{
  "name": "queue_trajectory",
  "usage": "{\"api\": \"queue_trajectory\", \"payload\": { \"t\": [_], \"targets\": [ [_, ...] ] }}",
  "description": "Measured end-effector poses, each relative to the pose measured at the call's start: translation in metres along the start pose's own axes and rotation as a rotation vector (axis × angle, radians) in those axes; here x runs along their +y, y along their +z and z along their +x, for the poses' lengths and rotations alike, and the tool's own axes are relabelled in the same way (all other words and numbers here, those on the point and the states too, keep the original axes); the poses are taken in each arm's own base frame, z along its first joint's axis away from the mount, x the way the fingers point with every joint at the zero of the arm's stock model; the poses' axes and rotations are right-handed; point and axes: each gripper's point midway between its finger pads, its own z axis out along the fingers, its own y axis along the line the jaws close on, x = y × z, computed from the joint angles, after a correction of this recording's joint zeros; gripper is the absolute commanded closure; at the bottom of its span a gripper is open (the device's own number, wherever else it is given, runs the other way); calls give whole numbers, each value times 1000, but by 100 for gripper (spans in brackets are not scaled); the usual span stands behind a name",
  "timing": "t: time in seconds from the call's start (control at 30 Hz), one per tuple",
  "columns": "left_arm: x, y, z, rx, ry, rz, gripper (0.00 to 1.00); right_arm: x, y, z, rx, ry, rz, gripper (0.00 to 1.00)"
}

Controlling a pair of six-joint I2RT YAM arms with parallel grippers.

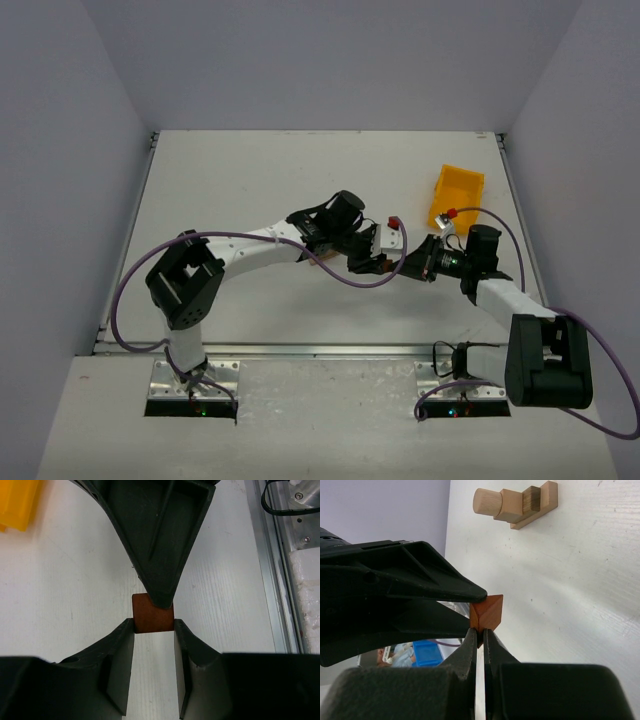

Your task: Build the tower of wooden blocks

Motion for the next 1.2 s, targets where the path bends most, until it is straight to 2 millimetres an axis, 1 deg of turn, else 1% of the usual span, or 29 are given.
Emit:
{"api": "queue_trajectory", "payload": {
  "t": [0.03,0.07,0.1,0.2,0.3,0.37,0.43,0.47,0.63,0.9,1.03,1.2],
  "targets": [
    [0,0,0,0,0,0,100,0,0,0,0,0,0,88],
    [0,0,0,0,0,1,100,-1,0,1,2,1,2,69],
    [-1,0,1,0,0,1,100,-1,0,1,3,-2,3,64],
    [-2,0,1,-1,-1,6,100,-4,0,-1,3,-16,28,55],
    [-4,-1,0,-4,0,9,100,-8,-1,-7,-10,-38,67,32],
    [-4,-3,-2,-8,1,9,100,-12,-2,-10,-24,-64,102,25],
    [-4,-4,-4,-13,0,8,100,-13,-5,-12,-45,-91,136,9],
    [-4,-4,-5,-15,0,8,100,-13,-7,-13,-56,-109,148,2],
    [-6,-7,-8,-22,-10,7,100,-11,-13,-18,-95,-178,199,1],
    [-6,-8,-10,-24,-21,6,100,-20,-23,-20,-137,-206,304,1],
    [-4,-12,-8,-8,-24,-13,100,-29,-32,-25,-184,-209,396,1],
    [-1,-20,-1,35,-40,-40,100,-43,-50,-35,-261,-215,550,1]
  ]
}}
